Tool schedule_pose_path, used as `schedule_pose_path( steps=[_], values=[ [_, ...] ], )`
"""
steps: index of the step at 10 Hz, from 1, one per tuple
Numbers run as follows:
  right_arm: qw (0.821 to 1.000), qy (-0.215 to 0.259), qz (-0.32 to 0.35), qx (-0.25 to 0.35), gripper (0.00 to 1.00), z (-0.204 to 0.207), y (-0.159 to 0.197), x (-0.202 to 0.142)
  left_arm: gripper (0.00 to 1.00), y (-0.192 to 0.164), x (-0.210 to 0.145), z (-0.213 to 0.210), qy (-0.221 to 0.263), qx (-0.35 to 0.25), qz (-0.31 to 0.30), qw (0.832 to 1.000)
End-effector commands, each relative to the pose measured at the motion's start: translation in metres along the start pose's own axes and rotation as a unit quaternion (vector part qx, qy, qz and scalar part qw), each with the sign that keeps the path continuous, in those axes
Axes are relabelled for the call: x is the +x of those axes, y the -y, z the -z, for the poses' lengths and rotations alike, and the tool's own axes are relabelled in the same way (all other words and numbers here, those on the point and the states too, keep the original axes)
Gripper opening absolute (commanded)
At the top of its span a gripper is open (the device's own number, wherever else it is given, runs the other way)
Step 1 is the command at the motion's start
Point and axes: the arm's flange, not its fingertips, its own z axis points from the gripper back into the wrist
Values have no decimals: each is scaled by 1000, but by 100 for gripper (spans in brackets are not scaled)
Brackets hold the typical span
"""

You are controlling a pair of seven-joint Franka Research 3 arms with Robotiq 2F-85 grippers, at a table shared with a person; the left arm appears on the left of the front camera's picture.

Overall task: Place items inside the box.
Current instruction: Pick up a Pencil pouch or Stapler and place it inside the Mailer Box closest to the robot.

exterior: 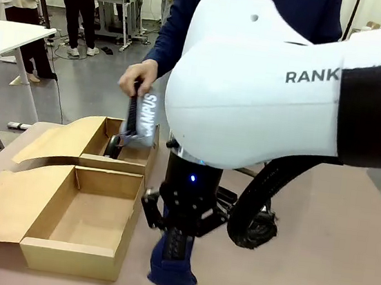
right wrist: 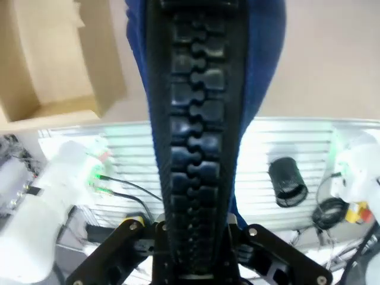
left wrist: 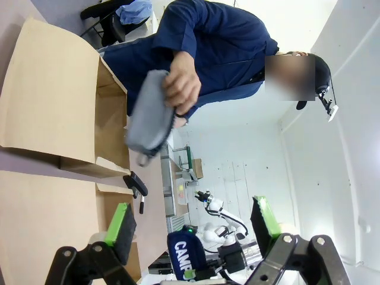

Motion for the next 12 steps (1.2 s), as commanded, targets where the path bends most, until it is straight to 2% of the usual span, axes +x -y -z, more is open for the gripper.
schedule_pose_path(
  steps=[1,2,3,4,6,7,8,9,10,12],
  values=[
    [993,51,47,92,7,-4,-38,16,100,1,-1,0,-1,-7,11,1000],
    [986,41,50,152,7,-3,-67,30,100,1,-1,0,-1,-7,11,1000],
    [979,17,17,200,7,1,-91,42,100,1,-1,0,-1,-7,11,1000],
    [976,-6,9,218,7,11,-114,53,100,1,-1,0,-1,-7,11,1000],
    [972,-3,5,234,7,37,-151,69,100,1,-1,0,-1,-7,11,1000],
    [972,-3,-36,231,7,42,-155,65,100,1,-1,0,-1,-7,11,1000],
    [974,-4,26,224,7,32,-131,61,100,1,-1,0,-1,-7,11,1000],
    [974,-4,26,224,7,32,-131,61,100,1,-1,0,-1,-7,11,1000],
    [974,-14,6,226,7,54,-149,66,100,1,-1,0,-1,-7,11,1000],
    [972,-3,-12,233,7,66,-159,72,100,1,-1,0,-1,-7,11,1000]
  ],
)
